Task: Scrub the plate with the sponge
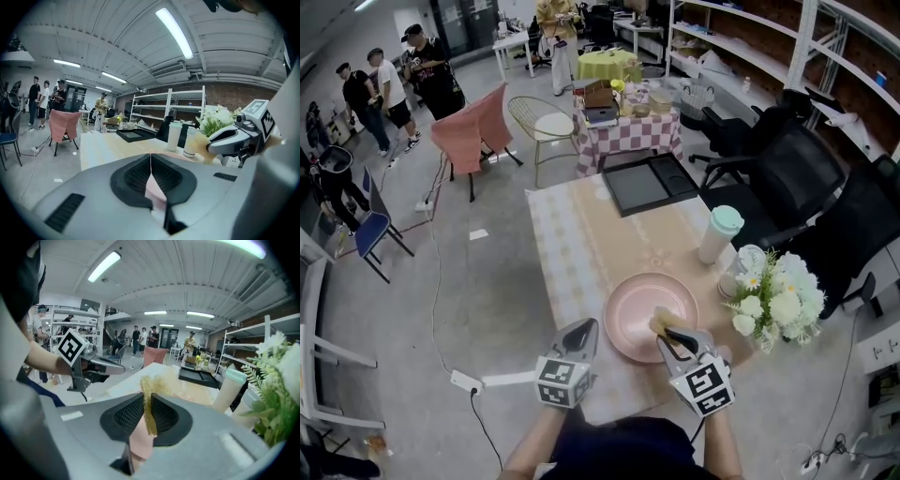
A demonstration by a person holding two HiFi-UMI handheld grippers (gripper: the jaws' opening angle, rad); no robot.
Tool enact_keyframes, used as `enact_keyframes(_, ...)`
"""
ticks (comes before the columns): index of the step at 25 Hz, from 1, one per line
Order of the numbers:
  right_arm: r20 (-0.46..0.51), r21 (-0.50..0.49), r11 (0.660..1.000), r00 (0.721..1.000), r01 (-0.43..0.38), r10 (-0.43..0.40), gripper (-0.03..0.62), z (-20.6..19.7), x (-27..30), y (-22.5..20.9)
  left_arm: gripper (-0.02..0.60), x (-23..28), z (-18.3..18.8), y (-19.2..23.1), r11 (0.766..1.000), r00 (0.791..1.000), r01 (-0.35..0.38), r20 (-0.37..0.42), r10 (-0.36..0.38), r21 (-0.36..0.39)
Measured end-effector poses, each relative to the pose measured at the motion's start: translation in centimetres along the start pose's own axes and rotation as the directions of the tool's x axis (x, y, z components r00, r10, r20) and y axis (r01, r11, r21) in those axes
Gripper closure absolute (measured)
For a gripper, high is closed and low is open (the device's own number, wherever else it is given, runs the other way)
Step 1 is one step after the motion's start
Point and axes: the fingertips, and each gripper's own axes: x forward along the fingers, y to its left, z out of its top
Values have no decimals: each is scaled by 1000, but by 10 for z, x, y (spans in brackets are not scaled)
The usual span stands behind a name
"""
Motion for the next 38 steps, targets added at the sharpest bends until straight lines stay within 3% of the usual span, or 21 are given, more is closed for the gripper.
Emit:
enact_keyframes(2, 125, 50, 998, 991, 41, -47, 545, 18, -8, -5, 569, -2, 11, -5, 1000, 999, 5, 33, -5, 14)
enact_keyframes(4, 257, 118, 990, 961, 77, -105, 545, 32, -21, -14, 569, -4, 21, -11, 1000, 998, 9, 62, -11, 24)
enact_keyframes(8, 462, 309, 945, 852, 107, -248, 545, 46, -49, -28, 569, -7, 23, -20, 998, 997, 29, 70, -33, 49)
enact_keyframes(12, 502, 349, 903, 763, 251, -407, 543, 38, -66, -33, 569, -11, 17, -28, 997, 997, 47, 65, -51, 54)
enact_keyframes(15, 486, 361, 871, 729, 334, -481, 543, 26, -68, -34, 569, -13, 14, -32, 997, 996, 54, 64, -57, 56)
enact_keyframes(20, 434, 407, 848, 745, 341, -508, 546, 11, -60, -36, 569, -13, 10, -33, 997, 996, 48, 66, -52, 57)
enact_keyframes(38, 370, 365, 851, 780, 377, -504, 548, -2, -55, -43, 569, -2, 0, -38, 996, 998, 56, 28, -58, 65)
